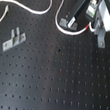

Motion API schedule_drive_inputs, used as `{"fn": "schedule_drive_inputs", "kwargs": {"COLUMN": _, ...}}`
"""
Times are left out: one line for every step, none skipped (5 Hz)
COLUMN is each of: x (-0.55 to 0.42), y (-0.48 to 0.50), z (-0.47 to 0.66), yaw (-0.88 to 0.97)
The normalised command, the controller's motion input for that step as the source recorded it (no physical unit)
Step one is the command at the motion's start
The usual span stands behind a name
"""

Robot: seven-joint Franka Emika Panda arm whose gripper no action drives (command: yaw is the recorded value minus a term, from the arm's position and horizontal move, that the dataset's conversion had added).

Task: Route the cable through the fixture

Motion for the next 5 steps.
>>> {"fn": "schedule_drive_inputs", "kwargs": {"x": 0.067, "y": 0.439, "z": 0.15, "yaw": -0.08}}
{"fn": "schedule_drive_inputs", "kwargs": {"x": 0.061, "y": 0.457, "z": 0.15, "yaw": -0.07}}
{"fn": "schedule_drive_inputs", "kwargs": {"x": 0.129, "y": 0.341, "z": 0.23, "yaw": -0.04}}
{"fn": "schedule_drive_inputs", "kwargs": {"x": 0.012, "y": 0.074, "z": 0.39, "yaw": 0.1}}
{"fn": "schedule_drive_inputs", "kwargs": {"x": 0.038, "y": 0.018, "z": 0.38, "yaw": 0.13}}
